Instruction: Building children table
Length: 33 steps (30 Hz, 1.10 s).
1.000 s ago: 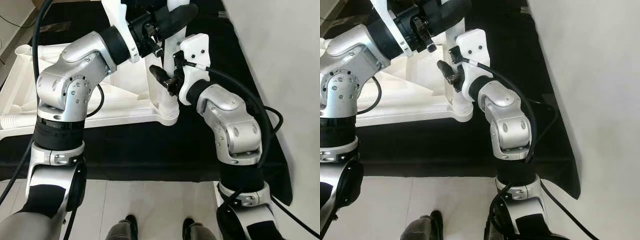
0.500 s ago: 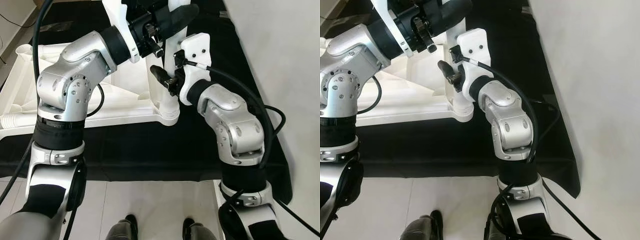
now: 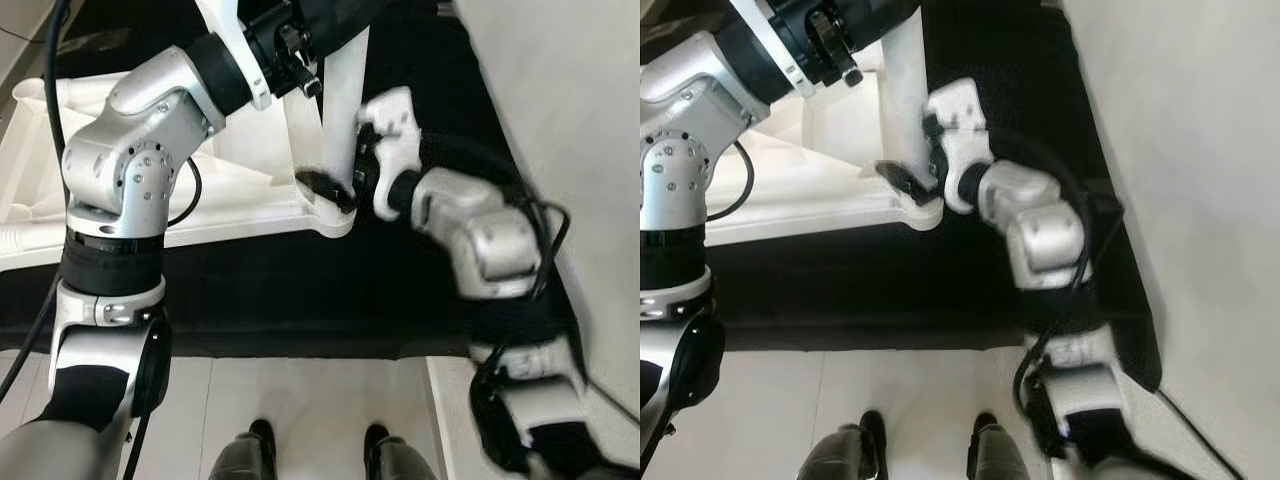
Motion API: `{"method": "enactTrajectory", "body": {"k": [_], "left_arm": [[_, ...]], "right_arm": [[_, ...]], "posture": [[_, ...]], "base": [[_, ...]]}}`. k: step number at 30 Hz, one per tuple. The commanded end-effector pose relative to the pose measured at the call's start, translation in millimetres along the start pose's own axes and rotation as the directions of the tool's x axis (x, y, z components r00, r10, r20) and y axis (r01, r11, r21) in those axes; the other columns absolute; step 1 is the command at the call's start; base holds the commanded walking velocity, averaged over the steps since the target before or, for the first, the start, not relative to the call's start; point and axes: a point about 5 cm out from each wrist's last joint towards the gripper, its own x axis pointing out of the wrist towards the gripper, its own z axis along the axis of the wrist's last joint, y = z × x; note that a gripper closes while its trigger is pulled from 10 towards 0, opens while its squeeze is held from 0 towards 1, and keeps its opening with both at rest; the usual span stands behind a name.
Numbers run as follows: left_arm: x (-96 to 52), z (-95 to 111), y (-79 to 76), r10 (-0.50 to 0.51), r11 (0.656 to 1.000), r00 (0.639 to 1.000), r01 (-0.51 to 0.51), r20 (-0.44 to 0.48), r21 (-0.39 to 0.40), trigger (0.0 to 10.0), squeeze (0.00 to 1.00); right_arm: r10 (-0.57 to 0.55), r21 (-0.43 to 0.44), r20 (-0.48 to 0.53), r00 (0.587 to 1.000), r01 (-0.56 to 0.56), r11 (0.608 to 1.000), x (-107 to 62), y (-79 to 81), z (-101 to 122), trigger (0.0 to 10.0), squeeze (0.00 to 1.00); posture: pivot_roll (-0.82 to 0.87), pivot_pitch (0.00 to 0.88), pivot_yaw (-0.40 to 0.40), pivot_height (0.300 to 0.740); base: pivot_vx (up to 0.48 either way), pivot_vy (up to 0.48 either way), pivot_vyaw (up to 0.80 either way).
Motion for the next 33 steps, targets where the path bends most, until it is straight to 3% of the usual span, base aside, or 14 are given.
{"method": "enactTrajectory", "body": {"k": [1, 7, 8, 10, 11, 27, 28, 30, 31, 33], "left_arm": [[-2.4, -10.5, 2.8, 0.016, 1.000, 0.998, -0.017, -0.059, -0.019, 0.0, 0.00], [-2.3, -10.0, 1.5, 0.014, 1.000, 0.998, -0.015, -0.057, -0.019, 0.0, 0.00], [-2.1, -10.0, 1.2, 0.012, 1.000, 0.998, -0.014, -0.058, -0.019, 0.0, 0.00], [-2.1, -10.0, 1.2, 0.012, 1.000, 0.998, -0.014, -0.058, -0.019, 0.0, 0.00], [-1.6, -9.9, 0.8, 0.011, 1.000, 0.998, -0.012, -0.059, -0.019, 0.0, 0.00], [-0.9, -10.3, -1.2, 0.004, 1.000, 0.998, -0.006, -0.062, -0.025, 0.0, 0.00], [-1.1, -11.0, -0.9, 0.011, 0.999, 0.998, -0.013, -0.058, -0.038, 0.0, 0.16], [-1.2, -11.5, -0.6, 0.016, 0.999, 0.998, -0.019, -0.055, -0.048, 0.0, 0.16], [-1.5, -11.9, 1.4, 0.038, 0.998, 0.998, -0.041, -0.056, -0.054, 10.0, 1.00], [-1.7, -12.1, 3.0, 0.054, 0.997, 0.997, -0.057, -0.057, -0.056, 10.0, 1.00]], "right_arm": [[0.148, -0.006, -0.003, 0.989, -0.148, 0.989, 6.3, 7.2, -5.9, 10.0, 0.00], [0.343, -0.053, 0.063, 0.937, -0.340, 0.939, 11.9, 3.7, 7.8, 10.0, 0.00], [0.383, -0.065, 0.070, 0.921, -0.378, 0.923, 14.5, 2.2, 9.3, 4.3, 0.00], [0.383, -0.065, 0.070, 0.921, -0.378, 0.923, 14.5, 2.2, 9.3, 4.3, 0.00], [0.417, -0.082, 0.069, 0.906, -0.412, 0.908, 17.4, 1.9, 10.3, 0.0, 0.00], [0.524, -0.121, 0.033, 0.851, -0.517, 0.848, 20.5, -1.3, 4.9, 0.0, 0.00], [0.523, -0.118, 0.031, 0.852, -0.517, 0.848, 19.8, -2.0, 3.1, 0.0, 0.00], [0.524, -0.118, 0.030, 0.851, -0.517, 0.848, 19.5, -2.9, 1.9, 0.0, 0.00], [0.518, -0.116, 0.030, 0.855, -0.512, 0.851, 18.8, -4.1, 0.5, 0.0, 0.00], [0.513, -0.114, 0.030, 0.858, -0.507, 0.854, 18.4, -4.8, -0.2, 0.0, 0.00]], "posture": [[0.00, 0.289, 0.022, 0.740], [0.01, 0.285, 0.022, 0.740], [0.01, 0.286, 0.022, 0.740], [0.01, 0.286, 0.022, 0.740], [0.02, 0.285, 0.021, 0.740], [0.02, 0.288, 0.016, 0.740], [0.02, 0.291, 0.016, 0.740], [0.02, 0.291, 0.016, 0.740], [0.02, 0.292, 0.016, 0.740], [0.02, 0.292, 0.016, 0.740]], "base": [[0.000, 0.000, 0.00], [0.000, 0.000, 0.00], [0.000, 0.000, 0.00], [0.000, 0.000, 0.00], [0.000, 0.000, 0.00], [0.000, 0.000, 0.00], [0.000, 0.000, 0.00], [0.000, 0.000, 0.00], [0.000, 0.000, 0.00], [0.000, 0.000, 0.00]]}}
